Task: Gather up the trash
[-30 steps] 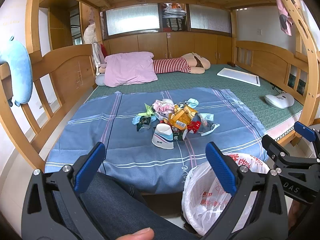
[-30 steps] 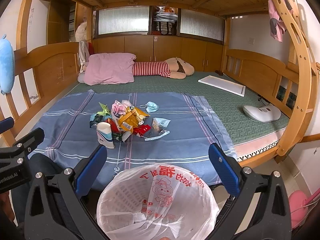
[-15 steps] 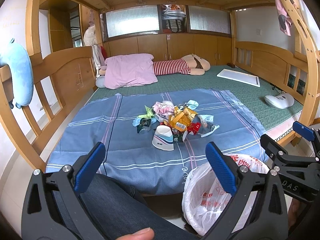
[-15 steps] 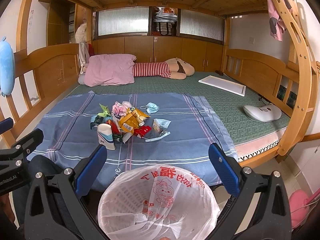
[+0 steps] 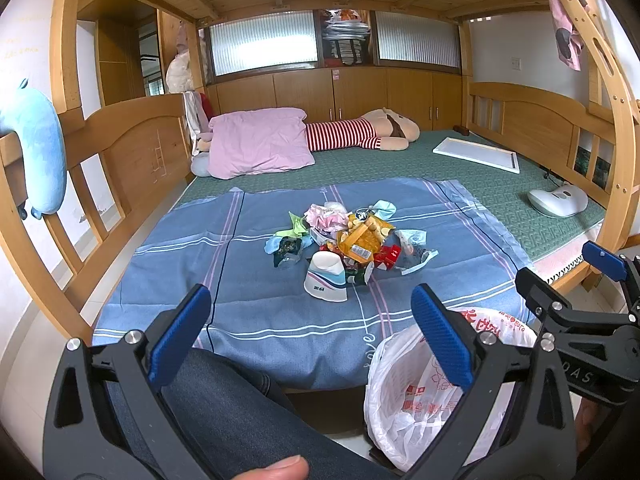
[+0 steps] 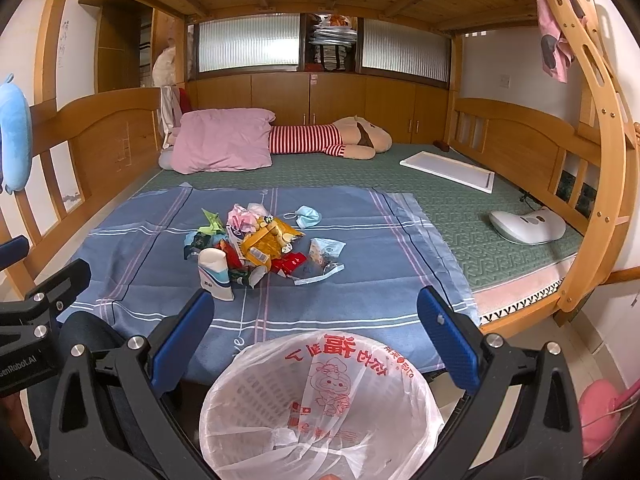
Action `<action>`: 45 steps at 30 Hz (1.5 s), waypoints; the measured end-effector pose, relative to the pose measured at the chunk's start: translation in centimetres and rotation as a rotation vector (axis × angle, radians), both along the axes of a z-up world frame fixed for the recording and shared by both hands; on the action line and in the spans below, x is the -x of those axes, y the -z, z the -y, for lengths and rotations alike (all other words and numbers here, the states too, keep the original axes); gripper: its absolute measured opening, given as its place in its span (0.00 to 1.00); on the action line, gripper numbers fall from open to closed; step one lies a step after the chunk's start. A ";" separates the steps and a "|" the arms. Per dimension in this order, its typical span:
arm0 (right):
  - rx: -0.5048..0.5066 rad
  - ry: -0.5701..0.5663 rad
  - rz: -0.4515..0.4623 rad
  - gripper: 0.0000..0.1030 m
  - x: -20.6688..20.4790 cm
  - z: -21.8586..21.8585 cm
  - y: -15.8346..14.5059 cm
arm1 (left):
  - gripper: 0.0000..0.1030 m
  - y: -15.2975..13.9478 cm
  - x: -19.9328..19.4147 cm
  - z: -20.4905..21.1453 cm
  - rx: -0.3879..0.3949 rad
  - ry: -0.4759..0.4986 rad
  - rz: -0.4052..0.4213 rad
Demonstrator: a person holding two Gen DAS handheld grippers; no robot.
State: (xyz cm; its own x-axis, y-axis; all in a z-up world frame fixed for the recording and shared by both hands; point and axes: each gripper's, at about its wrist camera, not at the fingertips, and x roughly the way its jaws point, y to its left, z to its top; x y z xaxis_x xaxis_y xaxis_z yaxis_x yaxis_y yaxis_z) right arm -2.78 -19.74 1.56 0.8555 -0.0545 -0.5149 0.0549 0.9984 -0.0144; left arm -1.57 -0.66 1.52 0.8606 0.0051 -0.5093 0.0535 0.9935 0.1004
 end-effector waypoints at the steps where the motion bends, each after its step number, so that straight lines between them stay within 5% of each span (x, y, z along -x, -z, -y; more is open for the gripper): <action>1: 0.000 0.000 0.000 0.97 0.0 0.0 0.0 | 0.97 0.0 0.0 0.0 0.000 0.000 0.000; 45: -0.006 0.006 0.005 0.97 0.3 0.4 -0.1 | 0.97 -0.1 0.1 0.0 -0.004 -0.002 0.002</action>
